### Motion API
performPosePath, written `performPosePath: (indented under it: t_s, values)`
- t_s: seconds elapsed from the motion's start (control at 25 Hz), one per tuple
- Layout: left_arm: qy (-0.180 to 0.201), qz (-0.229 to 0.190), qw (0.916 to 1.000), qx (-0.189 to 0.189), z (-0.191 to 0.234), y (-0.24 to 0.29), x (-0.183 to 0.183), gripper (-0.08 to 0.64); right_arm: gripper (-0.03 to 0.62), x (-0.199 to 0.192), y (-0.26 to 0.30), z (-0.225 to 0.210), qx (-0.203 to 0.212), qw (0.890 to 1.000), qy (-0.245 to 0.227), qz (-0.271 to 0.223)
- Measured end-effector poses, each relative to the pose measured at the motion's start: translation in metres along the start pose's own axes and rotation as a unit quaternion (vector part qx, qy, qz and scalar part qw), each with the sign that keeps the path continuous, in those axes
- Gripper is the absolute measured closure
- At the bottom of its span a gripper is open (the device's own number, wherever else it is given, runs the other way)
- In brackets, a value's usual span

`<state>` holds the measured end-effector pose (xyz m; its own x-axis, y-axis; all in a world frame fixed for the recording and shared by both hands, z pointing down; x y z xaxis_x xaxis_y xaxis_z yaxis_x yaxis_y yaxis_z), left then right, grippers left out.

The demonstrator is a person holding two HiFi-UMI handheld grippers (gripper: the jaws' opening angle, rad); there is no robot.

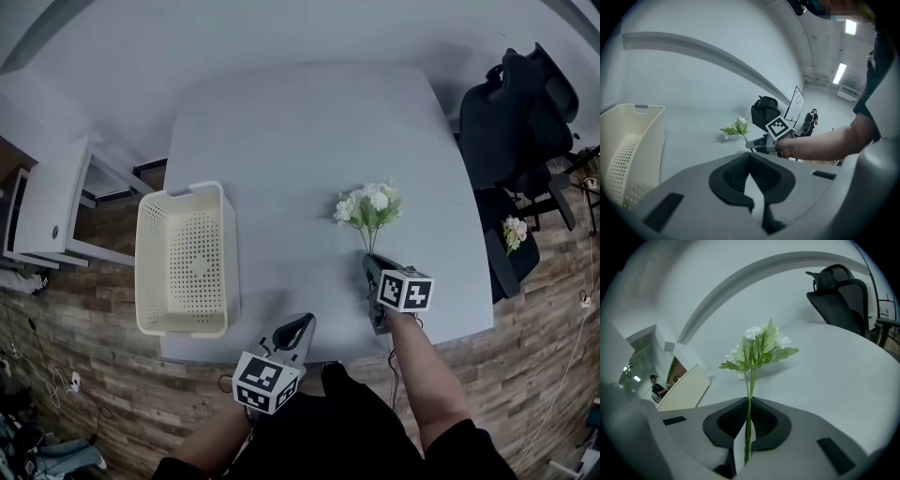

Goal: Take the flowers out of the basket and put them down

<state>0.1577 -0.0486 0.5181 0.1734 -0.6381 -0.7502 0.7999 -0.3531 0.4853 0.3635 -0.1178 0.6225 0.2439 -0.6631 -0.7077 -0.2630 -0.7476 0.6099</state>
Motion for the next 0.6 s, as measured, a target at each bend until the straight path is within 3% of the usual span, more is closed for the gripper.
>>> performPosePath:
  t_s: [0.6]
  values:
    - [-0.022,0.011,0.9981,0.056,-0.007,0.002,-0.011,0.554,0.555,-0.006,0.039,-0.018,0.015,0.999,0.022,0.026]
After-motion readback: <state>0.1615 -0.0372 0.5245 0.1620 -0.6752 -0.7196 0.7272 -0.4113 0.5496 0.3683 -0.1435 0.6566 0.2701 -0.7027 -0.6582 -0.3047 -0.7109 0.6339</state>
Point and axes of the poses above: the fingertips, and each gripper's own axes: y forward along the fingers, z to its left, x out of its top, the point moved 4 cm from there along -y, backward along the fingers, and after that the axes turned 11 degrees about -y, right-handed, at the moved point
